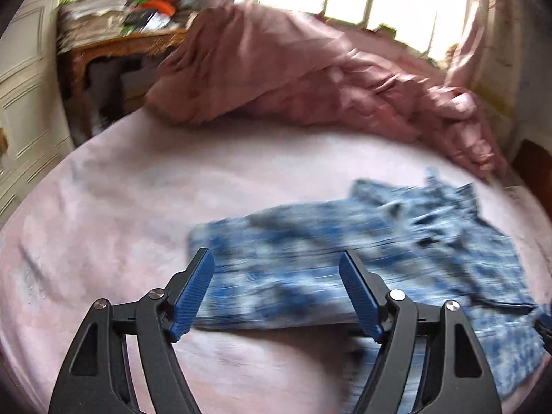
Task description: Fold large clothes
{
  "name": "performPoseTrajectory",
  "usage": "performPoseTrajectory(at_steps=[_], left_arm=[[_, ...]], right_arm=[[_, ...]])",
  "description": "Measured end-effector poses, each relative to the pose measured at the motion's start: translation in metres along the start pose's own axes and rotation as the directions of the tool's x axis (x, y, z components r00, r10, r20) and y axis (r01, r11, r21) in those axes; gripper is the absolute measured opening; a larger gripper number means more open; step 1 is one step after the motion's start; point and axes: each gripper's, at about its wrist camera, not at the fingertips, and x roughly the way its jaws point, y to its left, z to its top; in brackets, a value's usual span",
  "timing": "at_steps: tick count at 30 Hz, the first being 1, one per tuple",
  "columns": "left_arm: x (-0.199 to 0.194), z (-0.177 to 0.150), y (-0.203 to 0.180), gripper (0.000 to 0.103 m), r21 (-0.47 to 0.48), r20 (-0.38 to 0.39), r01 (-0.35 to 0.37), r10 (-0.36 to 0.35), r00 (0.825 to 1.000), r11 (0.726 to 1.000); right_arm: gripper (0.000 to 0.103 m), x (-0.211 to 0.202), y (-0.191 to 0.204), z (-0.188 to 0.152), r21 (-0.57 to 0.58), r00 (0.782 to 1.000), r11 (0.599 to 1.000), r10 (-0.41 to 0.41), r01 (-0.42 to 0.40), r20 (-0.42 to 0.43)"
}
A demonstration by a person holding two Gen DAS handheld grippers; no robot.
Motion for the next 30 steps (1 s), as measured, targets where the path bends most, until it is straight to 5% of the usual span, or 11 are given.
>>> performPoseTrajectory(at_steps=[4,10,11,12,14,17,20,23,25,28,30], left_arm=[[0.043,-0.007,0.018,0.076,0.016,-0.137,-0.175,0.176,0.975,0.984],[0.052,-0.01,0.051,0.075,-0.123,-0.19,-0.073,0.048,0.981,0.99],[0.05,-0.011,0.05,0.065,-0.121,-0.183,-0.039,0.016,0.983,0.992],[0.05,-0.012,0.047,0.036,-0.112,-0.185,0.012,-0.032,0.982,0.994],[0.054,-0.018,0.034,0.012,-0.08,-0.22,0.065,-0.081,0.972,0.995],[0.048,-0.023,0.009,0.005,0.046,-0.169,-0.045,0.052,0.984,0.998],[0.005,-0.015,-0.015,0.004,0.048,-0.019,0.078,-0.077,0.997,0.996],[-0.054,-0.013,-0.053,0.004,0.108,0.121,0.287,-0.3,0.946,0.952],[-0.088,-0.022,-0.091,0.004,0.201,0.147,0.428,-0.459,0.876,0.881],[-0.107,-0.052,-0.152,0.005,0.317,0.034,0.599,-0.64,0.767,0.735],[-0.103,-0.079,-0.189,0.006,0.365,-0.085,0.63,-0.649,0.756,0.686]], right_arm=[[0.067,0.001,0.01,-0.004,-0.04,1.0,0.999,-0.003,0.003,-0.004],[0.067,-0.004,0.006,-0.004,-0.023,0.999,0.999,-0.035,0.035,0.018],[0.067,-0.006,0.005,-0.004,-0.023,0.999,0.999,-0.031,0.032,0.022],[0.067,-0.007,0.005,-0.003,-0.024,0.999,0.999,-0.033,0.033,0.025],[0.067,-0.006,0.004,-0.003,-0.024,0.999,0.999,-0.049,0.049,0.024],[0.067,-0.002,0.002,-0.002,-0.015,0.999,0.999,-0.043,0.043,0.008],[0.067,-0.001,-0.002,-0.001,0.023,0.999,0.999,-0.048,0.048,0.007],[0.067,-0.003,-0.006,0.0,0.058,0.998,0.997,-0.058,0.056,0.024],[0.067,-0.003,-0.009,0.001,0.078,0.999,0.996,-0.046,0.044,0.029],[0.067,-0.005,-0.01,0.0,0.096,0.999,0.995,-0.008,0.003,0.054],[0.067,-0.011,-0.007,0.0,0.087,0.995,0.995,0.034,-0.042,0.088]])
